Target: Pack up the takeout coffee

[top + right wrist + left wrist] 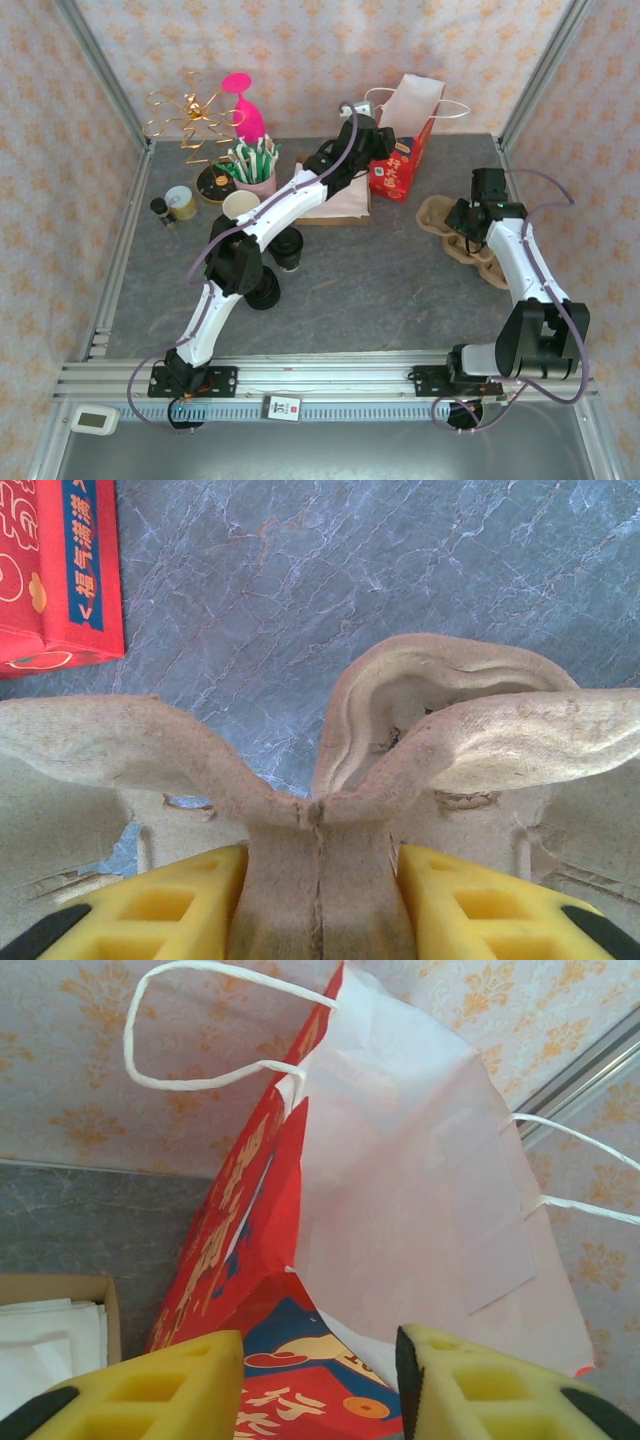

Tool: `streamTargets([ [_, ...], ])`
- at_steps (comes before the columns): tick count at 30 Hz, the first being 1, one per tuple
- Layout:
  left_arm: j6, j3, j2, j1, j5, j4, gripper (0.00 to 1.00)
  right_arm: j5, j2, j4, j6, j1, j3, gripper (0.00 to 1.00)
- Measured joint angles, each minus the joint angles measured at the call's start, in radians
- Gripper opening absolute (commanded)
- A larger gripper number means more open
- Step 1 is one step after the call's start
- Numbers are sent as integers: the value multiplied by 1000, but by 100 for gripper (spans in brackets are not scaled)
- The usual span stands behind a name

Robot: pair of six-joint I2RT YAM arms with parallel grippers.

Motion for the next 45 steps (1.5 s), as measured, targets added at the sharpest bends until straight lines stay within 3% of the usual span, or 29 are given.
streamTargets([
  [14, -26, 0, 0, -1, 38, -5, 0, -13, -30, -2, 0, 0, 0, 41],
  [26, -77, -1, -27, -20, 108, -31, 0, 43, -103, -23, 15, -8, 17, 42],
  [40, -215, -124, -291, -131, 113, 12, 0, 42, -138, -23, 42, -9, -29, 41],
  [45, -249, -321, -462, -132, 46, 31, 0, 35, -193, -24, 41, -9, -37, 41],
])
